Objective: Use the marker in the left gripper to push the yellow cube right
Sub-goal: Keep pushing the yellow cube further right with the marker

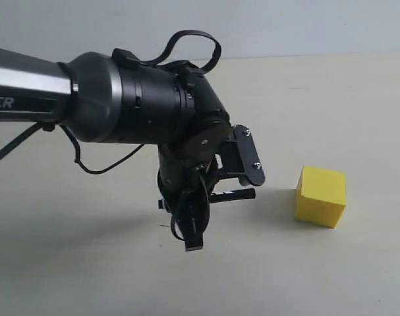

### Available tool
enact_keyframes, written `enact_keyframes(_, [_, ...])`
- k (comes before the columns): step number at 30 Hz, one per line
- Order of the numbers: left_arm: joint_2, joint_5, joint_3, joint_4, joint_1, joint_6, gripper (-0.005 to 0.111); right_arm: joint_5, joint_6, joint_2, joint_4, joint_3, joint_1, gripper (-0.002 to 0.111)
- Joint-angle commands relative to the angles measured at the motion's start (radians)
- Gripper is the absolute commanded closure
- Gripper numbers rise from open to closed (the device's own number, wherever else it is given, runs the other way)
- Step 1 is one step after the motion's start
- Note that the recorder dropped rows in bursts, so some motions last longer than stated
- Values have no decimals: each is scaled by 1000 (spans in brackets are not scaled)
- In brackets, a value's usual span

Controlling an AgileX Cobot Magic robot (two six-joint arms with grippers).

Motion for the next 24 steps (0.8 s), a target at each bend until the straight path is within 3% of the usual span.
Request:
enact_keyframes(1, [82, -65, -56, 8, -19, -9, 107, -4, -5, -5, -1, 4, -2, 108])
enact_keyframes(10, [163, -53, -214, 3, -129, -13, 107, -4, -5, -5, -1, 4, -2, 108])
enact_keyframes(24, [163, 107, -215, 5, -98, -44, 107, -4, -5, -5, -1, 4, -2, 108])
